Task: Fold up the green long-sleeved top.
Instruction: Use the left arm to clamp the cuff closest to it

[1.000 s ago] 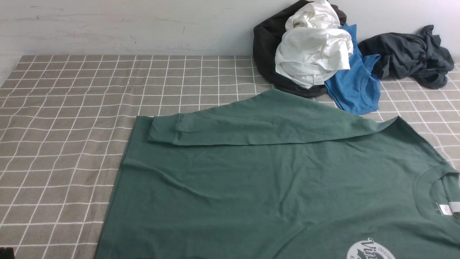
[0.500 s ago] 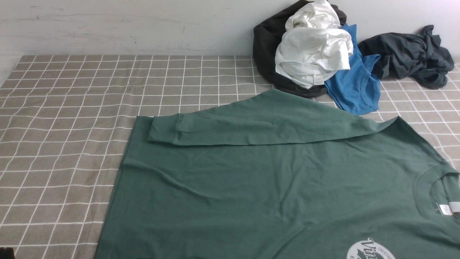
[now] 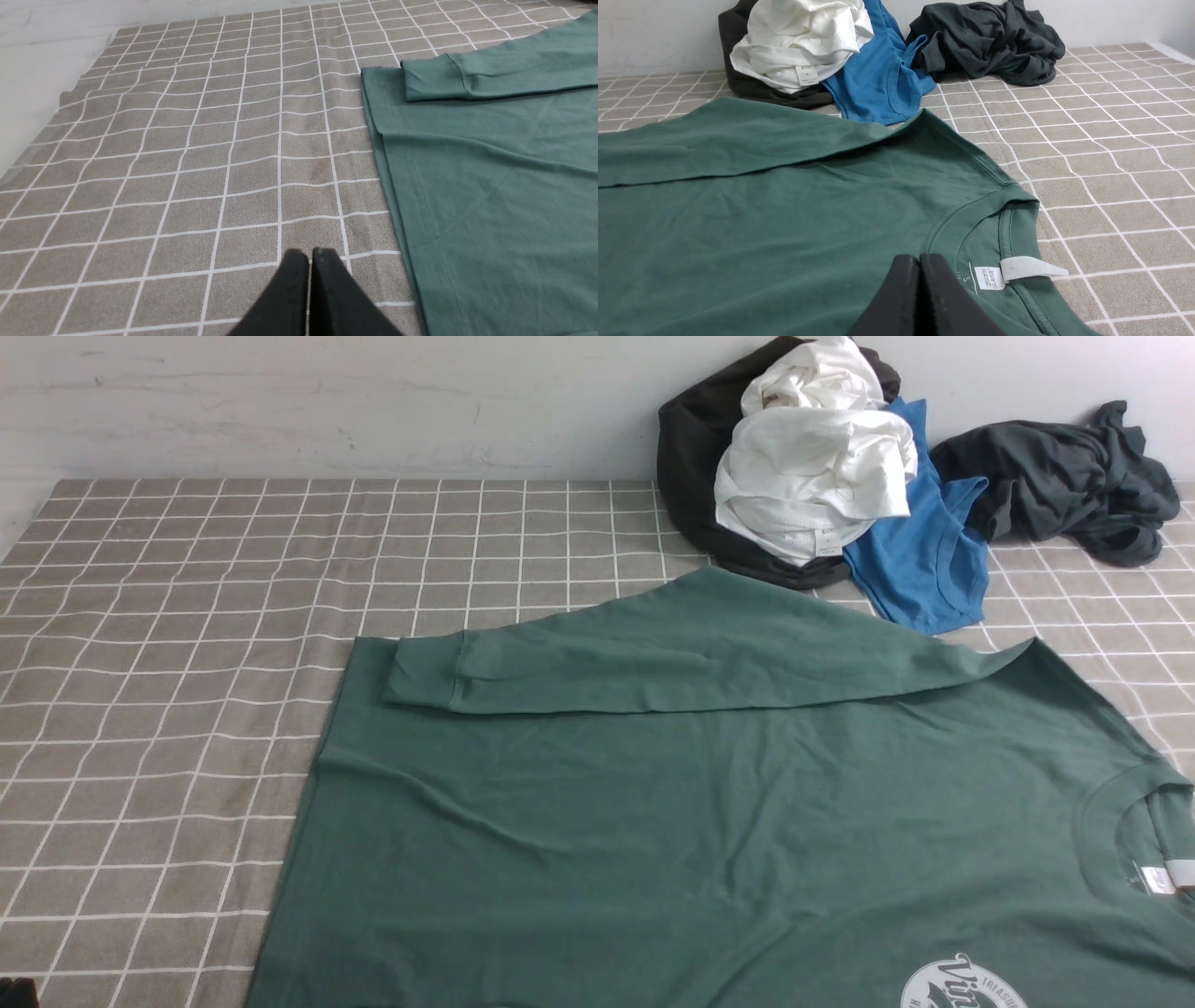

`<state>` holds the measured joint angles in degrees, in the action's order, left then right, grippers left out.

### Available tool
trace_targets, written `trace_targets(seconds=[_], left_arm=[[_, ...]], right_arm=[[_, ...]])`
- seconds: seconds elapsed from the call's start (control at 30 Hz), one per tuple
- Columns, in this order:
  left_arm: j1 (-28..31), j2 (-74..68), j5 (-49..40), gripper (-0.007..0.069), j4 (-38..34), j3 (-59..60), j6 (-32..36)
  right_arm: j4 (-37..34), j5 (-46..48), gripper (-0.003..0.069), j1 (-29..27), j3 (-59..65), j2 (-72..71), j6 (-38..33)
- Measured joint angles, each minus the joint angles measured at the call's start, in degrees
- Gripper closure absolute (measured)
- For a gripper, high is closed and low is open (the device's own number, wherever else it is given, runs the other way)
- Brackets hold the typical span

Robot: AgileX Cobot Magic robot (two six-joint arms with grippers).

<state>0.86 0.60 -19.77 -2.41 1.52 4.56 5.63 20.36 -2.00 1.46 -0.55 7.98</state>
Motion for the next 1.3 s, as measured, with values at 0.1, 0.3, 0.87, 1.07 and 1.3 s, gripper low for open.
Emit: trace_targets(seconds=[0.1, 0.3, 0.87, 1.07, 1.3], left_arm=[[0.0, 0.0, 0.0, 0.0631, 0.0, 0.0, 0.0], [0.0, 0.0, 0.0, 0.0631, -1.7, 0.0, -0.6], [0.0, 0.0, 0.4, 0.0631, -50.2, 0.0, -9.4], [0.0, 0.0, 0.5, 0.0631, -52.5, 0.0, -7.4], [0.0, 0.0, -1.3, 0.0631, -52.4, -5.6, 6.8]], right_arm=[[0.1, 0.0, 0.0675, 0.0, 0.0, 0.0, 0.5], [-0.9, 0.0, 0.0675, 0.0, 0.0, 0.0, 0.6], [-28.4, -2.2, 0.0675, 0.0, 0.1, 0.0, 2.2], [-52.1, -5.0, 0.0675, 0.0, 0.1, 0.0, 4.8], [-57.1, -9.0, 0.0675, 0.0, 0.1, 0.0, 4.8]])
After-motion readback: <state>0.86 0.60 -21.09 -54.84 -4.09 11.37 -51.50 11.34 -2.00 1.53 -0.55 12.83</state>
